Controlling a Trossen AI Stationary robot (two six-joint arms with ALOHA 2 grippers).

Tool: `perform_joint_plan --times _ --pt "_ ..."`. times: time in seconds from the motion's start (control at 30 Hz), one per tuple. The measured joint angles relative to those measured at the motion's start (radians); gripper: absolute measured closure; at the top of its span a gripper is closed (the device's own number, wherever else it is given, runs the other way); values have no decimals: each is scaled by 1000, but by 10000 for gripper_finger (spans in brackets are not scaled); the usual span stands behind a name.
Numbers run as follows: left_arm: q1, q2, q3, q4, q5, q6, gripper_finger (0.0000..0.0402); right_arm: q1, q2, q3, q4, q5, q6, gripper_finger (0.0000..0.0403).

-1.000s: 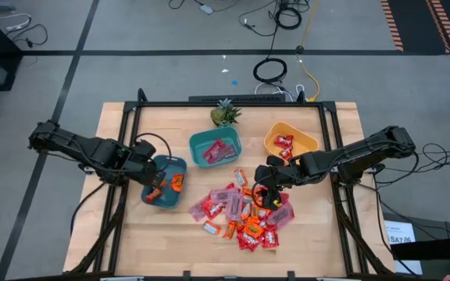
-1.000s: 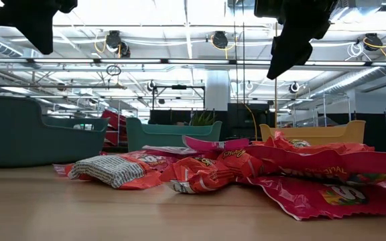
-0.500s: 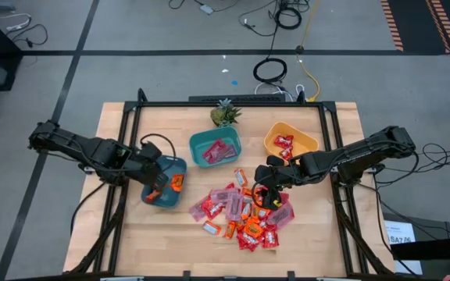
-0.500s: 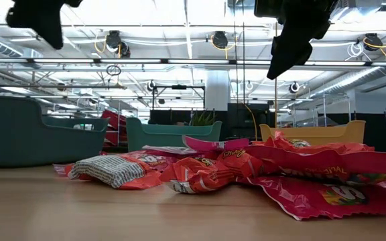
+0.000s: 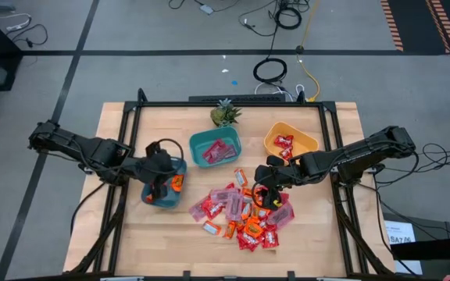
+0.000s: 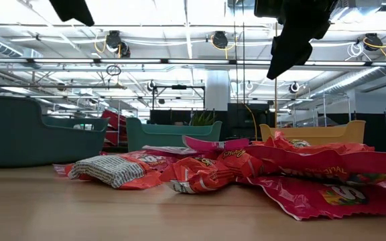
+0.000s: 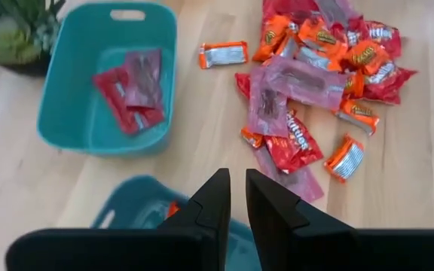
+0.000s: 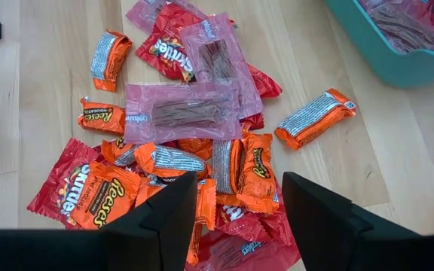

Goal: Sort candy
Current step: Put the pink candy into the light blue bin

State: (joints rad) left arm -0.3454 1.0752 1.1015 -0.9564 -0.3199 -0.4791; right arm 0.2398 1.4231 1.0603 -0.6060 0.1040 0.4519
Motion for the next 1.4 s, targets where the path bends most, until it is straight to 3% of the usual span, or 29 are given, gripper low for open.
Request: perform_joint_plan --times 0.33,1.03,1.4 --pt "0 19 0 140 -1 48 347 0 0 0 2 0 -15 216" --pt "0 19 0 234 -5 12 345 0 0 0 4 0 -19 216" --pt "38 19 0 245 -8 -13 263 0 0 0 4 0 -19 216"
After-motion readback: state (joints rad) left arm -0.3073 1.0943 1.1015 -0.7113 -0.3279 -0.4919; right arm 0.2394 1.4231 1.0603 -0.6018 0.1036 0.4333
